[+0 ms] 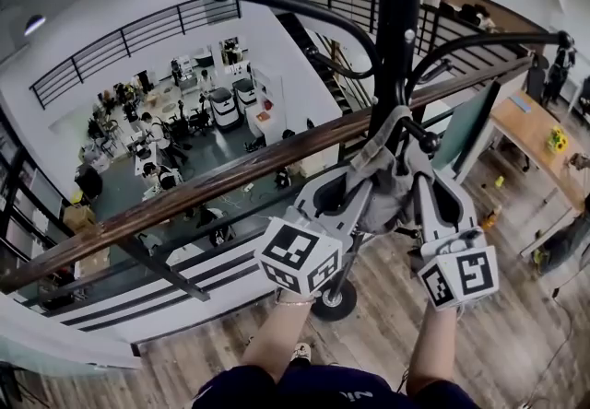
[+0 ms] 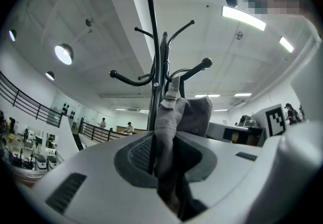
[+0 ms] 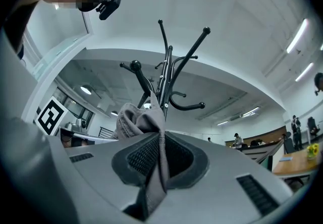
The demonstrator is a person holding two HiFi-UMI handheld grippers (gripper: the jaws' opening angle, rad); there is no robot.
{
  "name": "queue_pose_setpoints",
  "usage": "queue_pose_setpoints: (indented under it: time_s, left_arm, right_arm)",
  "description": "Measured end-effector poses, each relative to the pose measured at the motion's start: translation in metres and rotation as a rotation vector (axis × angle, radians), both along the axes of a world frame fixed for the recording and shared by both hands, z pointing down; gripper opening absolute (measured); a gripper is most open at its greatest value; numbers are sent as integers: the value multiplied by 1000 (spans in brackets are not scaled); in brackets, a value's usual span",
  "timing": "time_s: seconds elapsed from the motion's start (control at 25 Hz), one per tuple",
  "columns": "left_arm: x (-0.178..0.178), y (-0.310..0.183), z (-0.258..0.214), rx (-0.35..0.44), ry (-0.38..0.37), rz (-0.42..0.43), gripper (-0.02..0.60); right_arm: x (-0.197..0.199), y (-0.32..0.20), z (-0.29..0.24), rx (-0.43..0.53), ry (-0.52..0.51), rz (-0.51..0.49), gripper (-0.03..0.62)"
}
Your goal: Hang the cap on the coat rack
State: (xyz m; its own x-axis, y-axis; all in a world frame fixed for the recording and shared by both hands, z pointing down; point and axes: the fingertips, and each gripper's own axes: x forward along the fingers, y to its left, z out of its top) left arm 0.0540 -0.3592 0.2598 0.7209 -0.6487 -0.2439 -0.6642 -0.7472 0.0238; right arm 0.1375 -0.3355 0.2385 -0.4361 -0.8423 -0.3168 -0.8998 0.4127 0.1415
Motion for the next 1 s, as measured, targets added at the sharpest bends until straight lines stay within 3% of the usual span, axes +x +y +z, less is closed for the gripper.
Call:
queue_pose_setpoints:
  time_s: [0.12,0.2,0.32,0.44,0.68,1.0]
  left_arm:
    - [-5,-2,-4,15,-3,-35,80]
    - [-7,2,-8,11,50,-44,114]
    - [-16,10,-7,4,126,-53,268]
    - [-30,17,-8,25,148,-100,330]
    - [-42,34,-13,28,120,-107,331]
    - [-45,59,35,-23,54,-128,330]
  right_arm:
    - [-5,-5,-6,-5,-13,-21,46]
    - [-4,-1,-10,5,-25,-36,64]
    - [-5,9,-7,14,-38,-64,217]
    - [-4,20,-8,28,-63,-76,273]
    - [7,39,-6,25,-42,-37,314]
    - [18,63,44,-33,4,6,311]
